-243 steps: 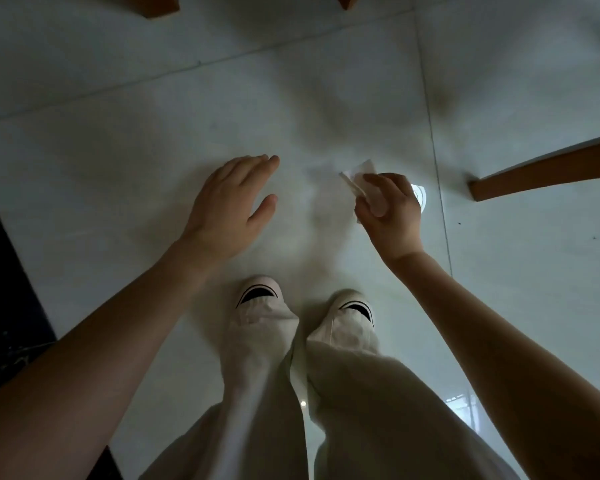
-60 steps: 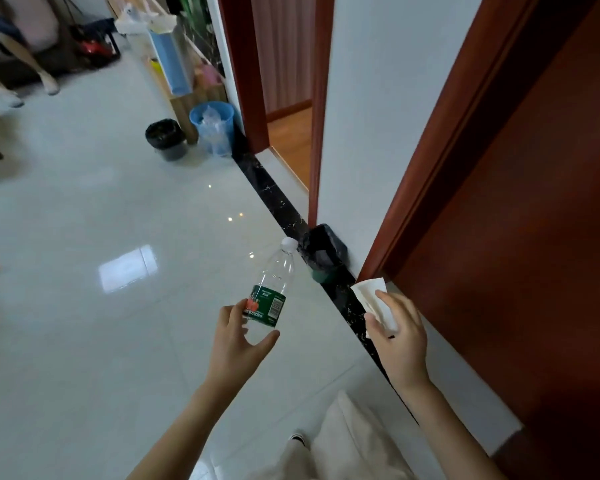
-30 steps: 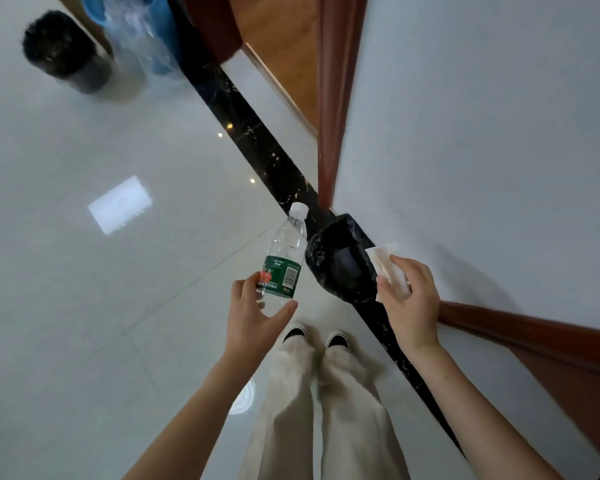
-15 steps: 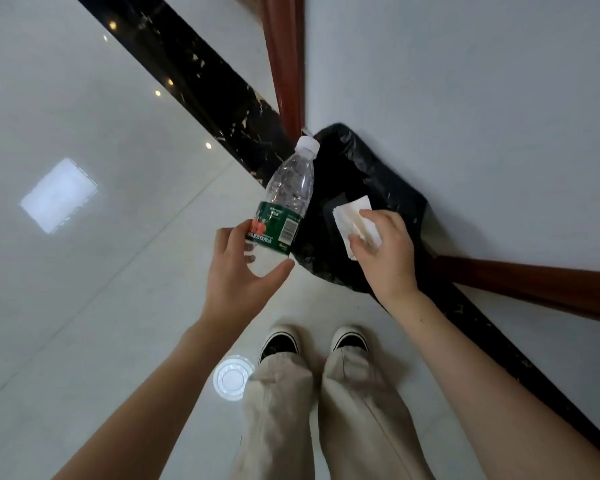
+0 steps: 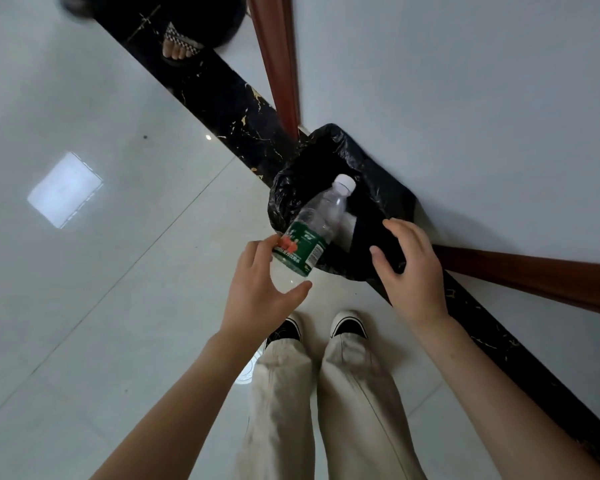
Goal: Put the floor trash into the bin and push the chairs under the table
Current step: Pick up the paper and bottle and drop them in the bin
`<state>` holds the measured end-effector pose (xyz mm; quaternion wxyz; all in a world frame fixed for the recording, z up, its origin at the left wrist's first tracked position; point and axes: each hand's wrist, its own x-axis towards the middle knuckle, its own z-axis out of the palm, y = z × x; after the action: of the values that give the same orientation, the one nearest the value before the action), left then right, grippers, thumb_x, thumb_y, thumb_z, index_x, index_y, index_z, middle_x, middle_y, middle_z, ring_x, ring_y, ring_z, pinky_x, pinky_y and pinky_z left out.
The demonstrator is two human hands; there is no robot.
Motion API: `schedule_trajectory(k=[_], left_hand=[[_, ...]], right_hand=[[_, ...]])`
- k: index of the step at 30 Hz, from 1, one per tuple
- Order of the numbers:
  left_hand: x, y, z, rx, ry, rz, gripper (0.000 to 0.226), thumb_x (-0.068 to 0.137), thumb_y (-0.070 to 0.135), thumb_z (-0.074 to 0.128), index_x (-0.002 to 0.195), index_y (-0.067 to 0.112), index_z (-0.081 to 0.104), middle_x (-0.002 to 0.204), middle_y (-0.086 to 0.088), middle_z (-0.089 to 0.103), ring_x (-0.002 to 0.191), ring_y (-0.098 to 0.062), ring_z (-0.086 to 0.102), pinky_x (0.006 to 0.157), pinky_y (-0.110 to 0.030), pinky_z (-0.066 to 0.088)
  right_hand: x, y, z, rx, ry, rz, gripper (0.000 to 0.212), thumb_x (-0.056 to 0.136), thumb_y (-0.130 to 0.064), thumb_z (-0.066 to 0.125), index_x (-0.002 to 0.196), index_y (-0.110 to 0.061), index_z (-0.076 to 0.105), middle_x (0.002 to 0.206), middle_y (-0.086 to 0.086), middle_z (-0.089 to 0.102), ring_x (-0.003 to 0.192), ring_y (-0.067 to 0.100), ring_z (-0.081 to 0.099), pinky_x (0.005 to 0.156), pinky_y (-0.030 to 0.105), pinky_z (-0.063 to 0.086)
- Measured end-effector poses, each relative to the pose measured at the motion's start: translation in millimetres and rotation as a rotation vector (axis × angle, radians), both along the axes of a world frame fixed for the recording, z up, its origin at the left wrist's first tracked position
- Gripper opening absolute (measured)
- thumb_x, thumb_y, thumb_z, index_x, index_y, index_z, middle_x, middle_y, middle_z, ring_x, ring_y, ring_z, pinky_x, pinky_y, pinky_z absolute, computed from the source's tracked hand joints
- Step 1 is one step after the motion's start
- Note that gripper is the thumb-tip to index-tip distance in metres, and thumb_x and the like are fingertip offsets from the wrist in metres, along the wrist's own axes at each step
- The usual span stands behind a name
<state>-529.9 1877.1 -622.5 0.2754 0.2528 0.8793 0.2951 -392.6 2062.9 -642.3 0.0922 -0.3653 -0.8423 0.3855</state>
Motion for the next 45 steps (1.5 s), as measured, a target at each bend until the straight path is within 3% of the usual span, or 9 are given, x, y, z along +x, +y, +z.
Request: schedule_trajectory(k=[3,6,14,19,23,29,36,41,45], left_hand=[[-9.9,11.2,1.2,-0.075,0.122,-0.145,0.074,0.066,0.029,0.081,0.131,0.015,0.050,0.120,0.000,0.056,0.108,-0.023,0.052,0.088,-0.030,0.042],[-26.0,25.8,-0.2,-0.092,0.270,-0.259,0.068,0.063,0.025,0.080,0.126,0.014,0.057,0.120,-0.004,0.056,0.104,-0.027,0.052,0.083,-0.037,0.047],[-41.0,59.6,-24.4,0.040,0.134,-0.211,0.064,0.066,0.021,0.083,0.123,0.012,0.055,0.117,-0.005,0.049,0.108,-0.022,0.044,0.088,-0.017,0.030],[-37.4,65.0,-35.6,0.099,0.160,-0.139,0.059,0.067,0.023,0.080,0.116,0.007,0.053,0.113,-0.007,0.052,0.104,-0.018,0.044,0.086,-0.002,0.026],[-40.7,62.9,-32.9,0.119,0.201,-0.158,0.059,0.066,0.026,0.079,0.118,0.008,0.056,0.112,-0.007,0.055,0.103,-0.021,0.047,0.088,-0.004,0.027],[-41.8,66.7,-22.8,0.063,0.086,-0.258,0.074,0.066,0.027,0.081,0.131,0.013,0.049,0.120,-0.004,0.049,0.110,-0.019,0.046,0.093,-0.028,0.043],[-38.2,75.3,-42.0,0.045,0.010,-0.186,0.080,0.070,0.031,0.083,0.135,0.011,0.042,0.128,-0.003,0.041,0.114,-0.014,0.046,0.096,-0.021,0.041],[-36.3,68.1,-14.3,0.039,0.107,-0.214,0.072,0.086,0.042,0.065,0.145,0.012,0.037,0.143,-0.004,0.041,0.132,-0.017,0.040,0.107,-0.026,0.034],[-43.1,60.1,64.9,-0.008,0.208,-0.299,0.064,0.095,0.051,0.045,0.147,0.014,0.036,0.148,-0.003,0.040,0.138,-0.018,0.033,0.114,-0.032,0.027]], right_hand=[[6.1,4.3,0.9,0.005,0.027,-0.039,0.036,0.091,-0.012,0.066,0.126,-0.003,0.059,0.125,0.010,0.057,0.118,0.020,0.055,0.101,0.033,0.046],[8.5,8.0,-1.6,0.017,0.071,-0.083,0.035,0.091,-0.011,0.066,0.125,-0.004,0.059,0.124,0.008,0.058,0.115,0.018,0.055,0.098,0.036,0.048],[7.5,9.2,-18.9,0.080,0.031,-0.071,0.037,0.092,-0.015,0.065,0.126,-0.003,0.058,0.125,0.011,0.058,0.118,0.021,0.054,0.103,0.026,0.042],[5.7,16.0,-38.0,0.333,-0.139,0.131,0.044,0.094,-0.029,0.057,0.129,-0.002,0.056,0.127,0.016,0.059,0.118,0.033,0.053,0.101,0.045,0.043],[4.8,14.6,-38.6,0.295,-0.177,0.080,0.047,0.095,-0.034,0.052,0.131,-0.004,0.054,0.132,0.016,0.056,0.121,0.032,0.051,0.102,0.045,0.042],[3.3,11.6,-28.1,0.216,-0.154,0.015,0.047,0.096,-0.033,0.049,0.132,-0.003,0.053,0.132,0.015,0.055,0.122,0.029,0.050,0.099,0.045,0.045],[6.3,10.5,-30.9,0.220,-0.133,0.019,0.045,0.096,-0.032,0.050,0.131,-0.003,0.054,0.130,0.015,0.056,0.120,0.029,0.051,0.099,0.041,0.045],[6.7,9.0,-9.6,0.220,-0.114,0.038,0.045,0.095,-0.030,0.052,0.130,-0.001,0.055,0.130,0.016,0.056,0.121,0.029,0.051,0.102,0.040,0.043],[-0.7,10.4,62.0,0.230,-0.098,0.069,0.045,0.096,-0.029,0.052,0.130,0.000,0.054,0.129,0.017,0.057,0.122,0.030,0.050,0.104,0.043,0.042]])
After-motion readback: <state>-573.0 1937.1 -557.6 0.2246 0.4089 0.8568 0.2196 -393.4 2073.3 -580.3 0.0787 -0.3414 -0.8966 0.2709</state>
